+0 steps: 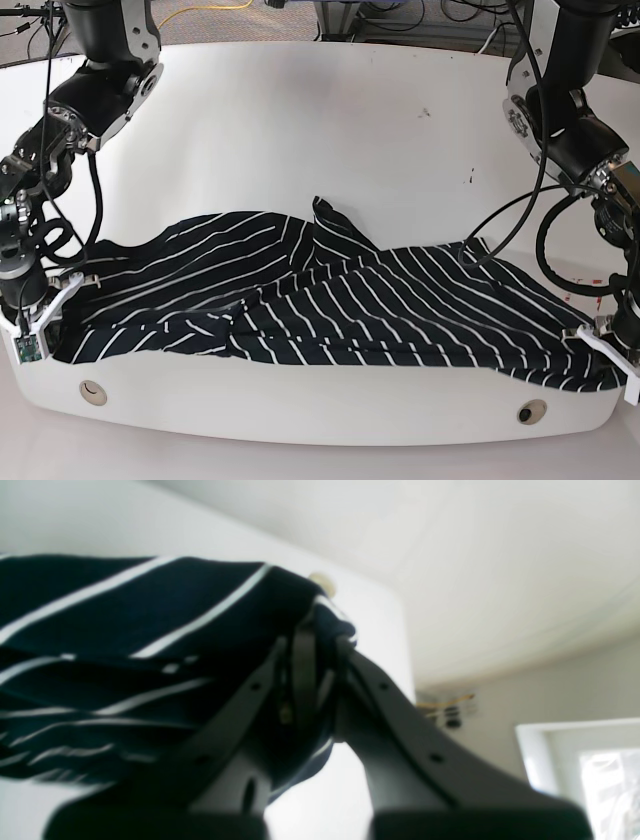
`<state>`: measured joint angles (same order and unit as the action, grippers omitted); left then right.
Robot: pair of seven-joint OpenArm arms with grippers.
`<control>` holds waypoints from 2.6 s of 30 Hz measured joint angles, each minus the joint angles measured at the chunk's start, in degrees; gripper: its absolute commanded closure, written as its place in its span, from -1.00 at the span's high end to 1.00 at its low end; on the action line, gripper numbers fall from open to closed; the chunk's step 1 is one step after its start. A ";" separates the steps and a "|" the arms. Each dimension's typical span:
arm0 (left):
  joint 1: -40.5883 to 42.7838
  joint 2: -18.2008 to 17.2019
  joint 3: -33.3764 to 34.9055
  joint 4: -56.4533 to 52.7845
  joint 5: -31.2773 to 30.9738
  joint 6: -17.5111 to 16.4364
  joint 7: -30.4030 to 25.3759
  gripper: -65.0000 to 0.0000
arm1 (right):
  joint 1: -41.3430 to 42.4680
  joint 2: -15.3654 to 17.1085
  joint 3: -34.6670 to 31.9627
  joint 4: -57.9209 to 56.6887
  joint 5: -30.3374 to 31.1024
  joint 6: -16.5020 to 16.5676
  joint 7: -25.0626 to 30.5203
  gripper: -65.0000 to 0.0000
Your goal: Fold the T-shirt properly
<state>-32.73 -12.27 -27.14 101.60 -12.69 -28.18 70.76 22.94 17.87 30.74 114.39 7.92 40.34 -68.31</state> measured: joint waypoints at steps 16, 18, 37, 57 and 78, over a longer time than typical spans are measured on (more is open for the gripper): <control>18.88 1.20 -7.10 0.07 -0.15 -6.69 -0.59 -1.00 | -16.31 -8.72 9.62 1.01 0.31 -0.02 0.13 -1.00; 21.40 0.98 -7.34 1.16 0.11 -7.43 -0.70 -1.00 | -17.92 -9.49 10.34 1.03 0.52 -0.02 0.46 -1.00; 40.35 0.33 -7.32 3.04 0.22 -10.67 -1.42 -1.00 | -29.49 -12.46 11.39 0.96 -0.15 0.00 0.33 -1.00; 43.74 0.17 -7.37 3.02 -0.17 -11.65 1.36 0.18 | -29.51 -13.46 11.34 0.96 -1.27 0.02 0.35 -1.00; 43.32 -3.56 -26.73 3.21 -17.59 -11.74 9.60 0.18 | -29.79 -14.23 11.30 0.96 -1.29 0.02 0.33 -1.00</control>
<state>10.59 -15.84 -53.87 104.81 -30.28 -39.92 80.36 -6.85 3.64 42.04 115.35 6.63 40.36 -67.99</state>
